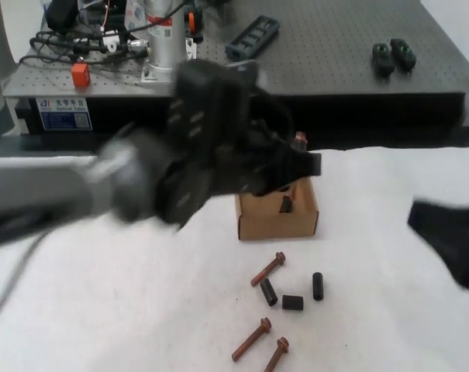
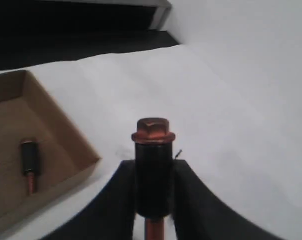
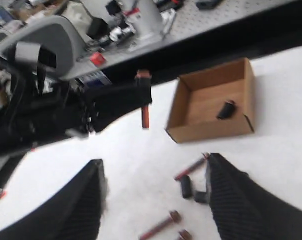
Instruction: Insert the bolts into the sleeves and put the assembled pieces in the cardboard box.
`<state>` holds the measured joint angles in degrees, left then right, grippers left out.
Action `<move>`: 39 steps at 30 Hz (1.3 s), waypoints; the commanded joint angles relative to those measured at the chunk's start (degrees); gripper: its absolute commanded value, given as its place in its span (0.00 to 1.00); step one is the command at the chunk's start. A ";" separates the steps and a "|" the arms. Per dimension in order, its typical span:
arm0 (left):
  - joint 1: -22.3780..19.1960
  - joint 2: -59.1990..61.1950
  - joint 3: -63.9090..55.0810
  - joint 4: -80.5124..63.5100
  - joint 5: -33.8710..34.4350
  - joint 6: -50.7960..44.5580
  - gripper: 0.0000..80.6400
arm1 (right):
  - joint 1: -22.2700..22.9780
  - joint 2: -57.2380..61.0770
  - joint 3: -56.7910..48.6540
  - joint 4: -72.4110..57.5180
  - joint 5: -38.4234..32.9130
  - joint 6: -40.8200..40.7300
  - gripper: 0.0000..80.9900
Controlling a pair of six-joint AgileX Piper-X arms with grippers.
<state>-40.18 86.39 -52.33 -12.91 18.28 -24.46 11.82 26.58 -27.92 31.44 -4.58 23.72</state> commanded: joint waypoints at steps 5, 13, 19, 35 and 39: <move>1.15 37.31 -44.46 37.97 -13.47 14.71 0.01 | -0.36 -0.29 -0.35 8.33 4.03 -3.62 0.55; 2.87 48.99 -59.93 50.18 -15.05 15.41 0.01 | -0.36 -0.29 -0.35 11.09 4.09 -3.61 0.55; 3.86 48.98 -59.91 48.89 -15.17 15.42 0.01 | -0.36 -0.29 -0.35 9.95 4.09 -3.61 0.55; 5.67 48.98 -59.91 46.28 -17.35 12.96 0.25 | -0.36 10.95 -1.01 6.92 -1.60 -5.92 0.55; 5.67 47.25 -59.91 50.70 -17.37 12.96 0.57 | -0.36 17.67 -3.24 7.17 -1.60 -9.03 0.55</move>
<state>-34.71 135.37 -111.67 35.38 1.13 -11.23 11.67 39.59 -28.91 38.89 -5.51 17.44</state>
